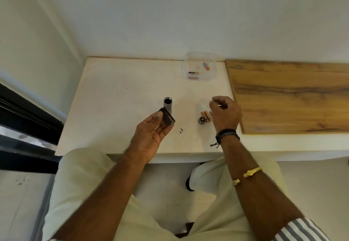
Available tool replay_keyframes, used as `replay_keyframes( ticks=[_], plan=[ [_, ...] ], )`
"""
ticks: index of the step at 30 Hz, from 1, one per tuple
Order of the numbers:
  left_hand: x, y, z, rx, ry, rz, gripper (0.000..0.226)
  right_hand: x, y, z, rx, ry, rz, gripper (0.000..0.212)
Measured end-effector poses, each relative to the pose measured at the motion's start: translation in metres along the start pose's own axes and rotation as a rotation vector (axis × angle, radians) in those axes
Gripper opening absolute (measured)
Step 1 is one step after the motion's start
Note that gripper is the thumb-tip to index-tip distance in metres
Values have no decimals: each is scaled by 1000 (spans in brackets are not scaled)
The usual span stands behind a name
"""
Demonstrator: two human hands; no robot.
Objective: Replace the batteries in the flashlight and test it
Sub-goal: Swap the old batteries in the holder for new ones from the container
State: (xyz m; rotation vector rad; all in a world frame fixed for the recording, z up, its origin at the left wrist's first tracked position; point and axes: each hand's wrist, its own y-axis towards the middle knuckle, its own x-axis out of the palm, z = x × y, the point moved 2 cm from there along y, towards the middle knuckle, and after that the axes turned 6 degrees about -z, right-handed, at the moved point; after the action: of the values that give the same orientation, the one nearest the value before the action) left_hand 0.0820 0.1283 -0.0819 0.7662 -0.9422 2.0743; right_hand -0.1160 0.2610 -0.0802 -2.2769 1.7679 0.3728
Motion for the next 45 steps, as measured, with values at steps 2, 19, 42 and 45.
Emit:
replay_keyframes(
  ticks=[2, 19, 42, 45],
  plan=[
    [-2, 1, 4, 9, -23, 15, 19, 11, 16, -14, -65, -30, -42, 14],
    [-9, 19, 20, 71, -5, 63, 20, 100, 161, -67, -240, -978, -458, 28],
    [-3, 4, 19, 54, -3, 7, 17, 61, 60, -80, -238, -428, -369, 8],
    [-2, -1, 18, 48, 40, -1, 16, 43, 9, -75, -132, -137, -374, 8]
  ],
)
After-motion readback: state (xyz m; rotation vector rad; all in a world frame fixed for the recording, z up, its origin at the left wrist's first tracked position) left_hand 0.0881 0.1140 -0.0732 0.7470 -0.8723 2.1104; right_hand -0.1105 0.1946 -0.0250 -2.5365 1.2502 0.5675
